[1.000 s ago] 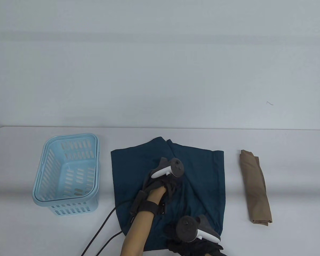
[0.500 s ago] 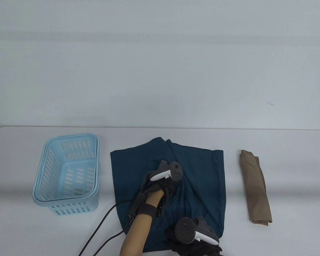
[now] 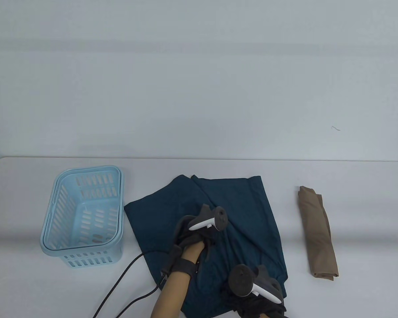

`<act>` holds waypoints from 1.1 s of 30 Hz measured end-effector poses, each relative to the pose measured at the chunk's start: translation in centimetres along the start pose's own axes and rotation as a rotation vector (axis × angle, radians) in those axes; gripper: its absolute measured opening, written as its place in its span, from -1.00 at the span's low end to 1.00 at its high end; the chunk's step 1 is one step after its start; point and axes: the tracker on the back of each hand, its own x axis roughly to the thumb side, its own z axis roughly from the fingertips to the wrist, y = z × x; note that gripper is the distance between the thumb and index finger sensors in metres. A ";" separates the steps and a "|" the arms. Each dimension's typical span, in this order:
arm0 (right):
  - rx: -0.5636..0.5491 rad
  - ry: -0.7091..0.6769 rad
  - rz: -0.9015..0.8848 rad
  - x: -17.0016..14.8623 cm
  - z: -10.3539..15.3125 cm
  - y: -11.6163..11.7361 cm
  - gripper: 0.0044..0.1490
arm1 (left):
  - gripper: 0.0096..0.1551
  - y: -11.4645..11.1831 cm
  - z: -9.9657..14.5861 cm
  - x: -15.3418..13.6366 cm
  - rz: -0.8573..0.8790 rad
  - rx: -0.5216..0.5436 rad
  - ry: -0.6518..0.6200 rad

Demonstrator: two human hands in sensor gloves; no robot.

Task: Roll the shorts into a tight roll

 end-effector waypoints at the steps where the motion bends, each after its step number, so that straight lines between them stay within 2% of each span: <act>1: -0.002 0.007 0.004 -0.1 0.0 0.0 -0.35 | -0.33 0.0 0.0 0.0 -0.004 0.000 0.005; 17: -0.058 0.219 0.091 -2.9 -0.3 -1.8 -0.36 | -0.27 -0.6 1.3 0.5 -0.127 0.002 0.102; 33: -0.041 0.399 0.203 -4.7 -2.7 -3.6 -0.32 | -0.24 -1.2 2.3 0.2 -0.083 0.022 0.119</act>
